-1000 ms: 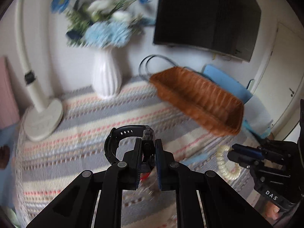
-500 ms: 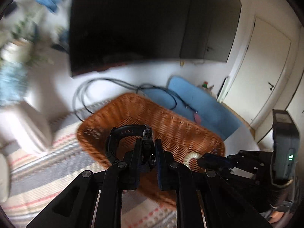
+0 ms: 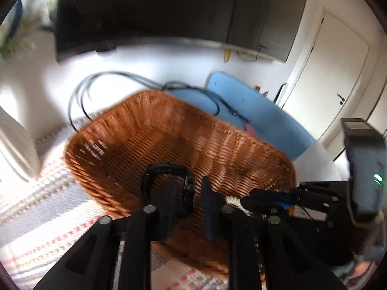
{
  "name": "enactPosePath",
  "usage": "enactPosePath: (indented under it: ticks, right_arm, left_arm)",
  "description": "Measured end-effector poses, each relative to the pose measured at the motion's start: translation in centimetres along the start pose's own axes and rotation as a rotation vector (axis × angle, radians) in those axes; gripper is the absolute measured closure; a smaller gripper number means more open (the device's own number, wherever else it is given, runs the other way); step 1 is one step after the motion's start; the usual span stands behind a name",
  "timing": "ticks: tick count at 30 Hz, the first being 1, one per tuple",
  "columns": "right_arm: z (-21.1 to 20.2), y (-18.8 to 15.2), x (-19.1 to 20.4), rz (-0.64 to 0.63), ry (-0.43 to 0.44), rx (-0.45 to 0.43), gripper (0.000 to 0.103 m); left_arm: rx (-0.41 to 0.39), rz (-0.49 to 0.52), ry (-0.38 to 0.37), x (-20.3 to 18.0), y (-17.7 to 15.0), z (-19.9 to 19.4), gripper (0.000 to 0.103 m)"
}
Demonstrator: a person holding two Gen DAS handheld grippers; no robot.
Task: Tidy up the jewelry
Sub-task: 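Carry the watch and hair tie into the wicker basket and open both grippers, then grasp the purple coil hair tie with the left gripper while the right grasps the clear bead bracelet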
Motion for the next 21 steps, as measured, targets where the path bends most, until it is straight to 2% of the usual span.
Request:
enactPosePath:
  ticks: [6,8,12,17,21]
  right_arm:
    - [-5.3,-0.2,1.6,-0.006,0.048,-0.086,0.086]
    - [-7.6,-0.4,2.9,-0.031,0.065,-0.126,0.079]
    - [-11.3,-1.5,6.5,-0.080,0.142,-0.181,0.076]
    - [-12.8,-3.8,11.1,-0.147,0.225,-0.173,0.076]
    - [-10.8,-6.1,13.8,-0.185,0.262,-0.091,0.076]
  left_arm:
    - [-0.113,-0.002,0.058,1.2,-0.2,-9.5,0.078]
    - [-0.141,-0.012,0.092,2.1,-1.1,-12.7,0.078]
    - [-0.183,-0.051,0.150,4.4,-4.3,-18.8,0.078]
    - [-0.152,-0.112,0.182,6.8,-9.8,-21.6,0.078]
    - [-0.083,-0.174,0.182,9.0,-14.0,-20.0,0.078]
Point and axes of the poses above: each gripper's, at about its wrist camera, not at the fingertips, and z roughly the way its jaws point, x to its left, y to its top, the point moved 9 cm from there along z, roughly the way its jaws point, and after that the axes turned 13 degrees about z, right-handed, at the moved point
